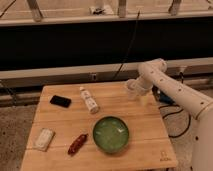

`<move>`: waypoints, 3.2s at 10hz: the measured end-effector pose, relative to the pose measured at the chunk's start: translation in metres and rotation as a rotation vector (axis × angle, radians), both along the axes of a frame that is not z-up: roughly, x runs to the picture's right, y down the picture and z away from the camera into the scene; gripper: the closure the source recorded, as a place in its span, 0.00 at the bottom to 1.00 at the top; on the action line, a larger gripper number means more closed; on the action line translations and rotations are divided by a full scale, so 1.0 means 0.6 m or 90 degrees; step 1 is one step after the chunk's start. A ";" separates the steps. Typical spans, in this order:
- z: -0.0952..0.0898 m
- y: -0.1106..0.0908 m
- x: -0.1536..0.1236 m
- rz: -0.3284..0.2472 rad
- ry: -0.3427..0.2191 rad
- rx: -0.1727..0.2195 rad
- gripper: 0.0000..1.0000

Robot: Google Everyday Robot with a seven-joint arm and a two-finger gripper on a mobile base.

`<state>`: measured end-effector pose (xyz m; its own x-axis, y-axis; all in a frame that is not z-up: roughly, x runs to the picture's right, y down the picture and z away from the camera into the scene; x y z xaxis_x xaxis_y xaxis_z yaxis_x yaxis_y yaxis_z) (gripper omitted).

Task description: Place the ceramic cup in the ceramic bowl

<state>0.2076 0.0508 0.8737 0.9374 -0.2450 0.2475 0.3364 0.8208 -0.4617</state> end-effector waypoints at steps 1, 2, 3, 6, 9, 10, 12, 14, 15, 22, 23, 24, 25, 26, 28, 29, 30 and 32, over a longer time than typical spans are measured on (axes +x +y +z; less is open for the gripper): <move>0.000 0.001 -0.002 -0.001 0.000 0.000 0.27; 0.001 0.003 -0.005 -0.002 -0.001 -0.001 0.33; 0.001 0.004 -0.007 -0.004 -0.001 -0.001 0.40; -0.003 0.007 -0.012 -0.009 -0.004 -0.003 0.70; -0.012 0.013 -0.018 -0.018 -0.011 -0.004 0.99; -0.017 0.011 -0.019 -0.020 -0.014 -0.004 1.00; -0.052 -0.009 -0.029 -0.028 -0.023 -0.002 1.00; -0.070 -0.013 -0.036 -0.033 -0.028 -0.004 1.00; -0.076 -0.010 -0.041 -0.037 -0.031 -0.005 1.00; -0.167 0.007 -0.083 -0.057 -0.049 -0.009 1.00; -0.180 0.012 -0.088 -0.060 -0.051 -0.011 1.00; -0.192 0.018 -0.095 -0.064 -0.055 -0.013 1.00; -0.202 0.022 -0.099 -0.066 -0.056 -0.015 1.00; -0.210 0.027 -0.102 -0.067 -0.057 -0.016 1.00; -0.229 0.039 -0.115 -0.072 -0.063 -0.019 1.00; -0.243 0.048 -0.119 -0.076 -0.064 -0.019 1.00; -0.253 0.056 -0.121 -0.078 -0.065 -0.020 1.00; -0.272 0.073 -0.136 -0.086 -0.071 -0.023 1.00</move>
<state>0.1260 0.0945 0.7103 0.8626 -0.3566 0.3588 0.4937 0.7480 -0.4435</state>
